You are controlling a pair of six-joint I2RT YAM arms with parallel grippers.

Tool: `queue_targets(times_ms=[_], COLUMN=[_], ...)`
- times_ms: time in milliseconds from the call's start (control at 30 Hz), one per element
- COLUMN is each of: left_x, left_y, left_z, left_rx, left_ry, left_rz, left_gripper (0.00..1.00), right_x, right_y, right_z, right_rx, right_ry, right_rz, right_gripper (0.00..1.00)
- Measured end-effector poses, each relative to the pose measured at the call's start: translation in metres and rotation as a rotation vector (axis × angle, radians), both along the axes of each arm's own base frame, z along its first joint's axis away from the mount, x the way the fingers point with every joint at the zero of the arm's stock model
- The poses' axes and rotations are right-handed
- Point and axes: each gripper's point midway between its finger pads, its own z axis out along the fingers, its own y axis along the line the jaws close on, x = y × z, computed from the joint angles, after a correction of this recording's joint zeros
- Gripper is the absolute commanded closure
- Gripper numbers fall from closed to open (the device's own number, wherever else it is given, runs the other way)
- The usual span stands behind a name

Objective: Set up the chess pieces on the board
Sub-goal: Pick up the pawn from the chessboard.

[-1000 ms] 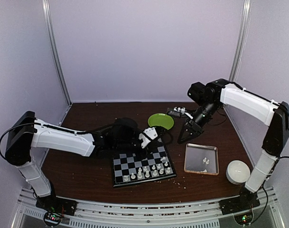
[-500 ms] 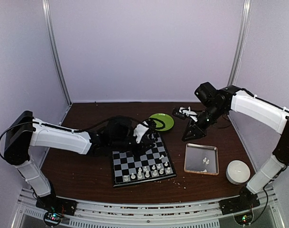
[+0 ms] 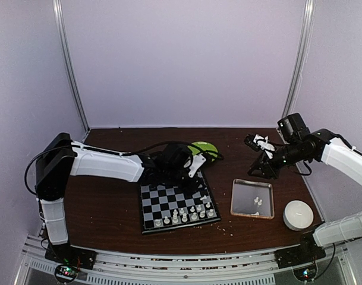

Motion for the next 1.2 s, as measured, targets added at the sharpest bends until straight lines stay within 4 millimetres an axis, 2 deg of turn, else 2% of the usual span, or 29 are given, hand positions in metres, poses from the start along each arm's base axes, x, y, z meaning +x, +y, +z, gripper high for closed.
queue_targets(times_ms=[100, 200, 333, 667, 933, 1200], left_x=[-0.006, -0.013, -0.02, -0.021, -0.02, -0.013], left_y=[-0.008, -0.013, -0.012, -0.009, -0.011, -0.018], left_z=[-0.02, -0.033, -0.039, -0.061, -0.069, -0.068], left_rx=[0.053, 0.094, 0.131, 0.213, 0.244, 0.238], left_ry=[0.028, 0.042, 0.043, 0.051, 0.047, 0.03], left_rz=[-0.024, -0.049, -0.081, -0.119, -0.143, -0.164], left_gripper=[0.68, 0.65, 0.65, 0.74, 0.8, 0.87], right_x=[-0.003, -0.001, 0.002, 0.001, 0.003, 0.004], right_y=[-0.008, -0.012, -0.011, -0.008, -0.007, -0.006], right_z=[-0.003, 0.002, 0.009, 0.004, -0.003, -0.009], right_rx=[0.017, 0.036, 0.063, 0.08, 0.074, 0.065], right_ry=[-0.025, -0.055, -0.088, -0.069, -0.043, -0.026], right_rz=[-0.027, -0.043, -0.044, -0.028, -0.024, -0.017], right_gripper=[0.66, 0.65, 0.65, 0.64, 0.64, 0.64])
